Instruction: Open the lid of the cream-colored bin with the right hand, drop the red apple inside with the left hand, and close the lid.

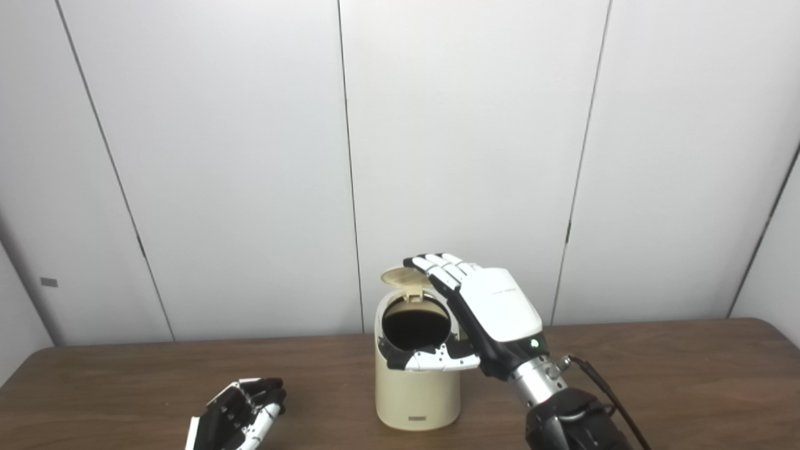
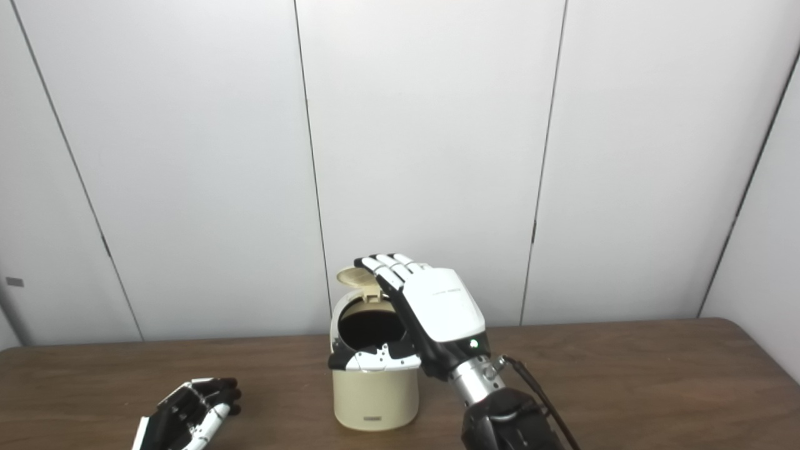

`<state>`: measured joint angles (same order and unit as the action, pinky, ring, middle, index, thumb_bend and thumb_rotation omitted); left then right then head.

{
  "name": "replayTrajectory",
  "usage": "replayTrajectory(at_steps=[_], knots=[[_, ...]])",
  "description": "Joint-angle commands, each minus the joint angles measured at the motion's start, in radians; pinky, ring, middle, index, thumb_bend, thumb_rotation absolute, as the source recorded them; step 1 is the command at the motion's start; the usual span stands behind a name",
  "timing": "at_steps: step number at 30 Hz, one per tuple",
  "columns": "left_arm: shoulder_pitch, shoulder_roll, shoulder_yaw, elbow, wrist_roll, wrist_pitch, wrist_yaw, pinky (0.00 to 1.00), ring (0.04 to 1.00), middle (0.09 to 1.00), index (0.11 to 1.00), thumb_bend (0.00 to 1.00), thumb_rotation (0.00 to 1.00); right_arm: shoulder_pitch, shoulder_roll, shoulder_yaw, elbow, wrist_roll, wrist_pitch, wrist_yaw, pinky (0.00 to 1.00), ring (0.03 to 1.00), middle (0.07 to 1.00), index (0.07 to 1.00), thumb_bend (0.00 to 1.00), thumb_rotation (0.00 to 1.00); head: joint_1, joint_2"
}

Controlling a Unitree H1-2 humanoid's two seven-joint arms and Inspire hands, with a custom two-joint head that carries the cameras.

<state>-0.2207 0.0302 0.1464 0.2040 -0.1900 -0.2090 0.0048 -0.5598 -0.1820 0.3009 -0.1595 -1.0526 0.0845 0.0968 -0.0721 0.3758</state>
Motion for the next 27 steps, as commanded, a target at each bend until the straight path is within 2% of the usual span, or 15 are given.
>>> replayTrajectory(at_steps=[1,7,12,27], knots=[[0.007,-0.007,-0.008,-0.003,0.013,-0.011,0.000,0.56,0.615,0.622,0.495,0.49,0.08,-0.062,-0.004,-0.001,-0.017,-0.023,0.018,0.028,0.75,0.856,0.836,0.828,0.87,0.91,0.000,0.000],[0.011,-0.009,-0.011,-0.009,0.014,-0.009,0.001,0.55,0.617,0.626,0.495,0.49,0.08,-0.093,0.006,-0.001,-0.002,-0.019,0.052,0.090,0.77,0.860,0.833,0.820,0.88,0.89,0.001,0.000],[0.012,-0.009,-0.015,-0.011,0.021,-0.009,0.002,0.55,0.612,0.623,0.495,0.49,0.08,-0.106,0.006,0.001,0.010,-0.017,0.061,0.111,0.77,0.845,0.818,0.810,0.88,0.89,0.003,0.000],[0.016,-0.005,-0.014,-0.016,0.004,0.013,-0.009,0.55,0.609,0.620,0.495,0.49,0.08,-0.105,0.004,-0.008,0.030,-0.026,0.085,0.068,0.72,0.799,0.758,0.773,0.87,0.92,-0.012,0.002]])
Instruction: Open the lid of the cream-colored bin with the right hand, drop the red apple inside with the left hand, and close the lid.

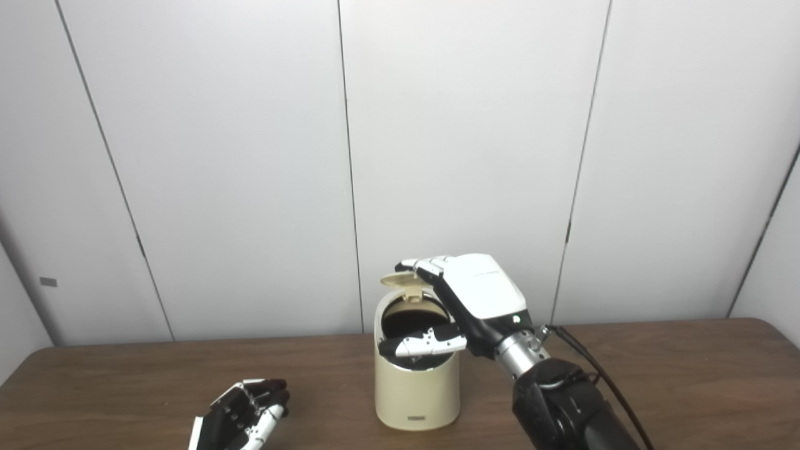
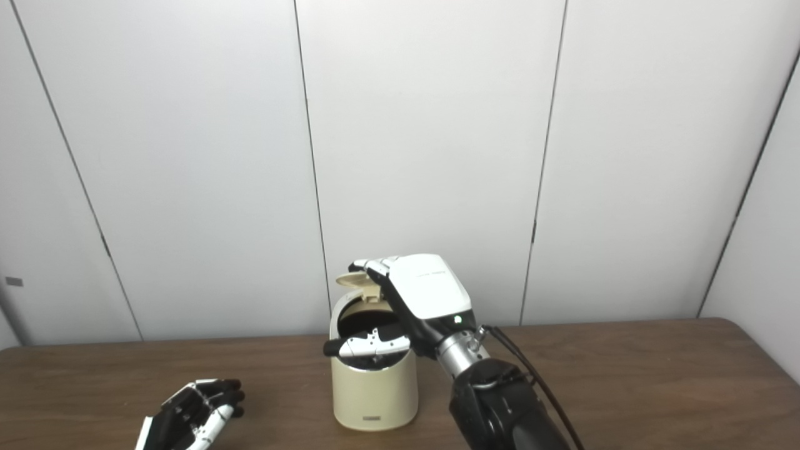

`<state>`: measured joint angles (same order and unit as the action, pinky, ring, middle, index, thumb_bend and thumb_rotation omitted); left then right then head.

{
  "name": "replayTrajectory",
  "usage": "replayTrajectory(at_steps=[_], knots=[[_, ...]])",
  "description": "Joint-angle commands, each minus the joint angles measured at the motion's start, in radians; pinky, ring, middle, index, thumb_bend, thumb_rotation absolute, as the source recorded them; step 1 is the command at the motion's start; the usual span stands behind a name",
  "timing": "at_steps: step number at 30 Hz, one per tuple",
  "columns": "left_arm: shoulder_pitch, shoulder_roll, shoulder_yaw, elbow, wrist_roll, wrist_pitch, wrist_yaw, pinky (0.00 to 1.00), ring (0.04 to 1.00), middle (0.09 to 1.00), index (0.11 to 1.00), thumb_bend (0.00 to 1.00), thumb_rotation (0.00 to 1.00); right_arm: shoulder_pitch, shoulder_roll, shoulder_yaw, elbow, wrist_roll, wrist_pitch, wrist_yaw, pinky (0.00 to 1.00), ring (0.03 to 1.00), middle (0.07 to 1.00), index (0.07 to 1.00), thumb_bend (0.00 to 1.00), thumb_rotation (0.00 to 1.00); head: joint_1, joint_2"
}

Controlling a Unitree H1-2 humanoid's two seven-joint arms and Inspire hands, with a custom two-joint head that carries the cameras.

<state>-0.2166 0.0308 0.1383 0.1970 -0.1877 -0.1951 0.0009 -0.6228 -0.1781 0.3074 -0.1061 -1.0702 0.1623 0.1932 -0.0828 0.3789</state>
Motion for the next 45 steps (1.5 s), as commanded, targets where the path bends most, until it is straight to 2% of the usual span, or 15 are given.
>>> replayTrajectory(at_steps=[1,6,12,27,39,45], knots=[[0.012,-0.006,-0.006,-0.011,0.002,0.002,-0.004,0.55,0.608,0.619,0.495,0.49,0.08,-0.040,-0.002,-0.015,-0.022,-0.010,0.005,-0.037,0.71,0.789,0.742,0.759,0.87,0.92,-0.001,0.002],[0.010,-0.008,-0.005,-0.011,-0.002,0.006,-0.007,0.55,0.609,0.624,0.494,0.49,0.08,-0.017,-0.001,-0.013,-0.031,-0.012,0.010,-0.047,0.68,0.754,0.702,0.713,0.86,0.94,-0.001,0.000],[0.020,-0.011,-0.009,-0.037,0.008,0.013,-0.002,0.54,0.603,0.618,0.494,0.49,0.08,0.017,0.001,-0.009,-0.057,0.002,0.027,-0.017,0.73,0.777,0.736,0.743,0.84,0.96,0.007,0.009],[0.048,-0.029,-0.020,-0.112,0.019,0.059,0.013,0.54,0.597,0.609,0.495,0.49,0.08,0.096,-0.014,-0.002,-0.095,-0.004,0.028,0.013,0.71,0.771,0.741,0.749,0.84,0.95,0.032,0.049],[0.053,-0.046,-0.038,-0.133,0.016,0.066,0.019,0.53,0.593,0.615,0.494,0.49,0.09,0.150,-0.031,0.004,-0.095,-0.001,0.016,0.010,0.72,0.768,0.752,0.754,0.83,0.90,0.043,0.062],[0.047,-0.050,-0.044,-0.122,0.029,0.063,0.029,0.54,0.600,0.619,0.495,0.49,0.09,0.165,-0.049,0.027,-0.096,-0.038,-0.005,-0.006,0.72,0.766,0.755,0.748,0.82,0.85,0.047,0.063]])
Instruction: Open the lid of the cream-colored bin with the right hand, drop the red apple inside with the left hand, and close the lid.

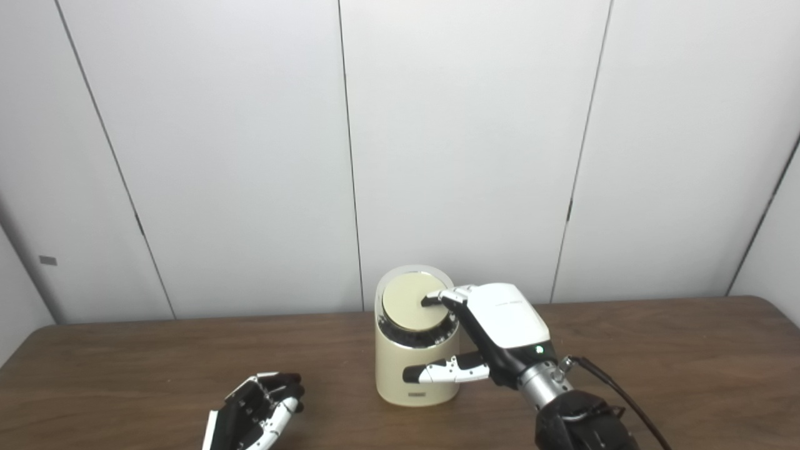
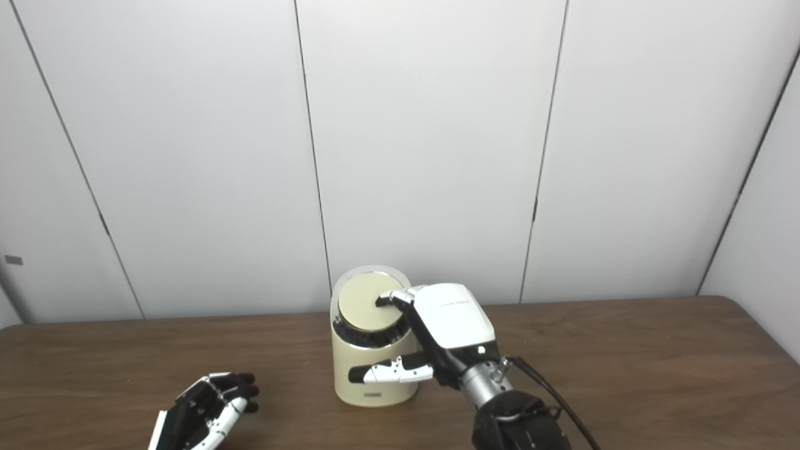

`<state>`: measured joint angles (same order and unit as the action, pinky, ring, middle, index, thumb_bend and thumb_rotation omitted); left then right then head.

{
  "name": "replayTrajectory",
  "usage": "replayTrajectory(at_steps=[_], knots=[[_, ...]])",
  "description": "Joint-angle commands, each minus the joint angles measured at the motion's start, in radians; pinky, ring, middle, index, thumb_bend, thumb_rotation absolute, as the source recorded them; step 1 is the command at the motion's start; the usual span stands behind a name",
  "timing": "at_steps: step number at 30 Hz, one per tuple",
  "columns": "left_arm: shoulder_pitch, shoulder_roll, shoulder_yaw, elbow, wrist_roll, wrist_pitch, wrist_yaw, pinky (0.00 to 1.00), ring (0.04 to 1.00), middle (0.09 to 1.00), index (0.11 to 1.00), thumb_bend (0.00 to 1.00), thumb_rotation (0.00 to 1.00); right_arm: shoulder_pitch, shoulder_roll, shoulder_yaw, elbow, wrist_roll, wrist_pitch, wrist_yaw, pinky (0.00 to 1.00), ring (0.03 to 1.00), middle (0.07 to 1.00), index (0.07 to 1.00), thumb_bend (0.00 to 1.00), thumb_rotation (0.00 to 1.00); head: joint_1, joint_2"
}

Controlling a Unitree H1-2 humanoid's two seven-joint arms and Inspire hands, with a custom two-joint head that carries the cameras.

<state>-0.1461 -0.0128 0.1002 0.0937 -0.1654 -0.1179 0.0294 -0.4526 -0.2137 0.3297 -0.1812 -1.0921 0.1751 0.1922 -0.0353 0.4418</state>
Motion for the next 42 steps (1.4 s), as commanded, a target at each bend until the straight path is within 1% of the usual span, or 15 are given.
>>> replayTrajectory(at_steps=[1,6,7,8,9,11,17,21,24,27,29,30,32,35,42], knots=[[-0.025,-0.008,-0.007,-0.015,0.008,-0.016,0.000,0.54,0.598,0.617,0.495,0.49,0.09,-0.002,-0.017,0.010,-0.019,-0.023,-0.025,-0.015,0.71,0.761,0.753,0.743,0.82,0.84,0.000,0.000],[-0.027,-0.012,-0.010,-0.008,0.012,-0.020,-0.006,0.53,0.593,0.611,0.495,0.49,0.09,0.010,-0.032,0.034,-0.013,-0.061,-0.046,-0.024,0.71,0.774,0.771,0.750,0.82,0.82,0.003,-0.001],[-0.027,-0.012,-0.010,-0.006,0.013,-0.023,-0.007,0.54,0.598,0.616,0.551,0.47,0.27,0.013,-0.034,0.037,-0.012,-0.067,-0.048,-0.025,0.71,0.777,0.772,0.750,0.83,0.81,0.002,-0.001],[-0.028,-0.012,-0.011,-0.004,0.014,-0.025,-0.007,0.54,0.600,0.617,0.580,0.46,0.38,0.015,-0.035,0.040,-0.011,-0.070,-0.050,-0.026,0.71,0.778,0.772,0.749,0.83,0.80,0.002,-0.001],[-0.028,-0.013,-0.011,-0.004,0.015,-0.024,-0.007,0.54,0.597,0.616,0.597,0.45,0.44,0.017,-0.036,0.042,-0.010,-0.074,-0.051,-0.027,0.71,0.780,0.771,0.749,0.83,0.80,0.002,0.000],[-0.029,-0.014,-0.012,-0.002,0.014,-0.021,-0.007,0.53,0.594,0.614,0.605,0.44,0.47,0.021,-0.038,0.045,-0.007,-0.079,-0.054,-0.030,0.72,0.783,0.773,0.753,0.83,0.81,0.003,-0.001],[-0.029,-0.018,-0.014,-0.005,0.006,-0.009,-0.011,0.53,0.598,0.619,0.612,0.45,0.47,0.029,-0.044,0.062,-0.007,-0.100,-0.062,-0.013,0.73,0.789,0.780,0.757,0.82,0.83,0.006,-0.003],[-0.026,-0.019,-0.014,-0.009,0.003,-0.002,-0.012,0.53,0.599,0.619,0.613,0.45,0.47,0.037,-0.043,0.074,-0.002,-0.118,-0.068,-0.017,0.72,0.779,0.775,0.748,0.83,0.82,0.007,-0.005],[-0.025,-0.019,-0.018,-0.012,0.010,-0.002,-0.011,0.53,0.600,0.619,0.612,0.44,0.48,0.043,-0.041,0.082,0.000,-0.136,-0.064,-0.010,0.75,0.785,0.780,0.762,0.83,0.83,0.006,-0.005],[-0.024,-0.021,-0.020,-0.017,0.012,0.002,-0.011,0.53,0.601,0.619,0.612,0.43,0.48,0.045,-0.043,0.092,0.001,-0.173,-0.061,-0.011,0.72,0.793,0.796,0.756,0.84,0.83,0.007,-0.003],[-0.023,-0.022,-0.021,-0.020,0.012,0.006,-0.009,0.53,0.601,0.617,0.610,0.43,0.49,0.046,-0.045,0.097,0.000,-0.202,-0.057,-0.002,0.75,0.880,0.864,0.757,0.85,0.87,0.007,-0.003],[-0.023,-0.022,-0.022,-0.021,0.011,0.007,-0.011,0.54,0.601,0.617,0.609,0.43,0.49,0.047,-0.044,0.099,-0.002,-0.216,-0.053,0.008,0.76,0.897,0.878,0.757,0.85,0.88,0.007,-0.002],[-0.023,-0.022,-0.022,-0.019,0.007,0.006,-0.013,0.54,0.606,0.621,0.611,0.44,0.49,0.050,-0.041,0.099,-0.004,-0.235,-0.046,0.023,0.88,0.973,0.953,0.757,0.86,0.90,0.007,-0.002],[-0.022,-0.022,-0.024,-0.019,0.010,0.003,-0.013,0.54,0.605,0.621,0.610,0.43,0.50,0.053,-0.035,0.094,-0.005,-0.248,-0.038,0.033,0.98,0.998,0.995,0.745,0.88,0.90,0.008,-0.002],[-0.024,-0.024,-0.024,-0.018,0.004,0.001,-0.014,0.52,0.598,0.615,0.607,0.43,0.49,0.054,-0.028,0.086,-0.003,-0.262,-0.029,0.045,1.00,1.000,1.000,0.720,0.90,0.94,0.007,-0.001]])
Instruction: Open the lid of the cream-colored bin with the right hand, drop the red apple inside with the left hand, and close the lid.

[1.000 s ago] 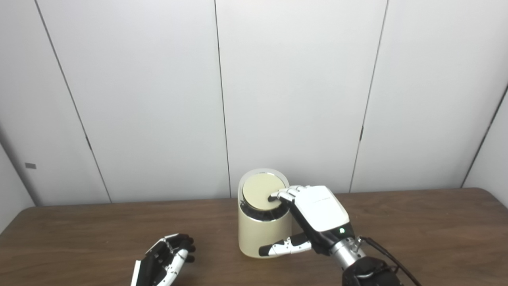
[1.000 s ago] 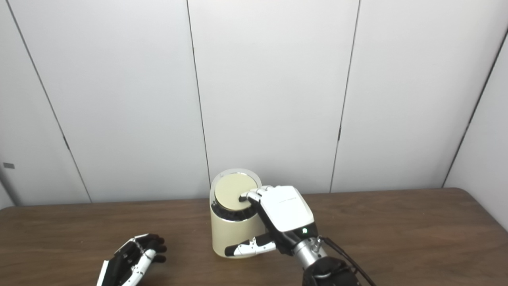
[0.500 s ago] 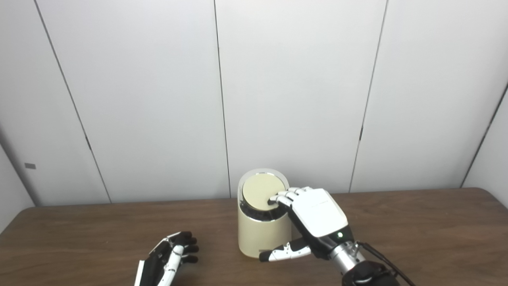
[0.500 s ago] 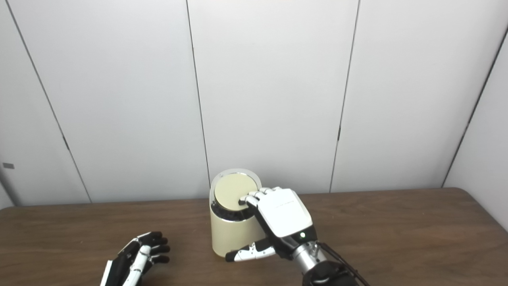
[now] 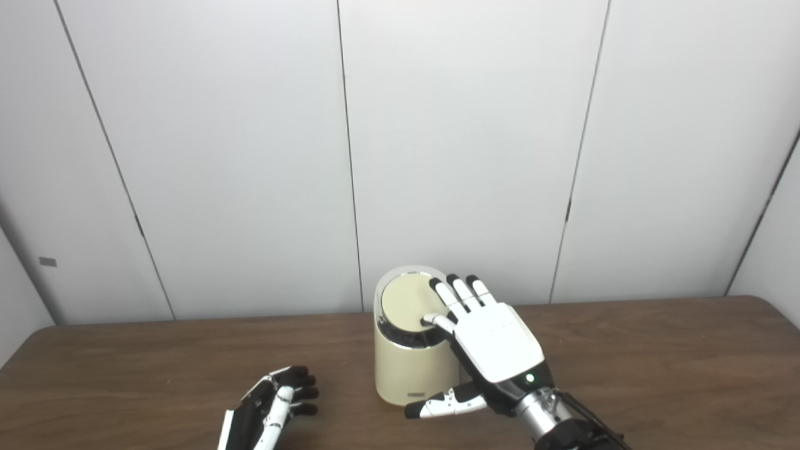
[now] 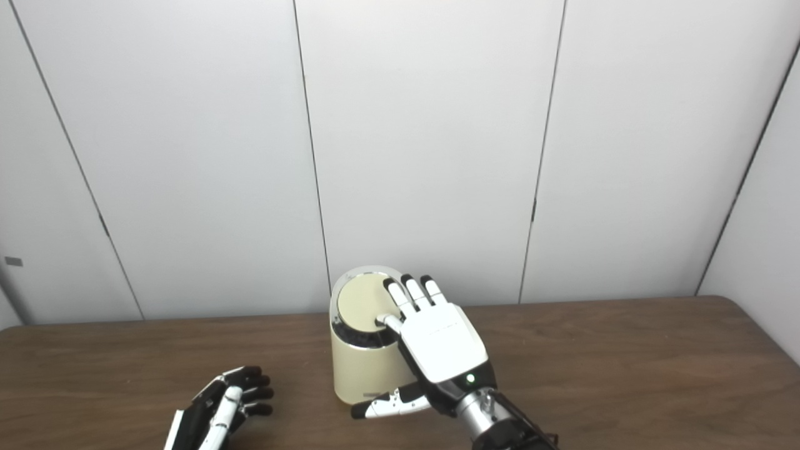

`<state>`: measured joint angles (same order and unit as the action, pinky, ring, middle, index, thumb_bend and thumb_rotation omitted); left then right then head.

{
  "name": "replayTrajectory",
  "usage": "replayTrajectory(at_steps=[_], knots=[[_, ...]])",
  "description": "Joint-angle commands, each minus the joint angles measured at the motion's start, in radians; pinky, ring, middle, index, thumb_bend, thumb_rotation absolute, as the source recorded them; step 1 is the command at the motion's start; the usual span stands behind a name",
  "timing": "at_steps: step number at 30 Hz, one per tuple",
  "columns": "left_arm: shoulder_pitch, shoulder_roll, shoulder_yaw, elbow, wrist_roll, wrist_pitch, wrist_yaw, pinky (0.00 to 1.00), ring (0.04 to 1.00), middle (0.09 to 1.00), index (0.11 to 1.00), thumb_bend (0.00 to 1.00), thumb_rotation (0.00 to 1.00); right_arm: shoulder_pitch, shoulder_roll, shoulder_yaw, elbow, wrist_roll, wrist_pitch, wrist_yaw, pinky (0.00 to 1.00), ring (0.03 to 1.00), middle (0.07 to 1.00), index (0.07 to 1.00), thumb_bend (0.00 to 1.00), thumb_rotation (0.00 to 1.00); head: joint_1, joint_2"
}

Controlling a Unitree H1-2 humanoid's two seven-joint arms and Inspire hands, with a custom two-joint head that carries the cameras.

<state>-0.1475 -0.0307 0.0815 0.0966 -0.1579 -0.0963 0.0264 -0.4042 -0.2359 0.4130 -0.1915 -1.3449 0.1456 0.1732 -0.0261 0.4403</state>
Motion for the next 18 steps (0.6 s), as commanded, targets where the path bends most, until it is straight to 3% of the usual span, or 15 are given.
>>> replayTrajectory(at_steps=[1,10,18], knots=[[-0.022,-0.007,-0.005,-0.021,-0.004,-0.020,-0.011,0.52,0.598,0.615,0.607,0.42,0.49,0.005,-0.005,0.003,0.008,-0.011,0.002,0.067,1.00,1.000,1.000,0.717,0.90,0.94,-0.003,0.000],[-0.021,-0.002,-0.005,-0.022,-0.006,-0.011,-0.015,0.53,0.599,0.618,0.610,0.43,0.49,0.009,0.005,-0.011,0.009,0.009,-0.003,0.024,1.00,1.000,0.996,0.726,0.90,0.92,-0.007,-0.002],[-0.022,0.007,-0.008,-0.015,-0.001,-0.005,-0.020,0.54,0.612,0.627,0.614,0.43,0.50,0.023,0.024,-0.035,0.019,0.076,-0.007,-0.055,1.00,1.000,0.983,0.946,0.84,0.85,-0.009,-0.006]])
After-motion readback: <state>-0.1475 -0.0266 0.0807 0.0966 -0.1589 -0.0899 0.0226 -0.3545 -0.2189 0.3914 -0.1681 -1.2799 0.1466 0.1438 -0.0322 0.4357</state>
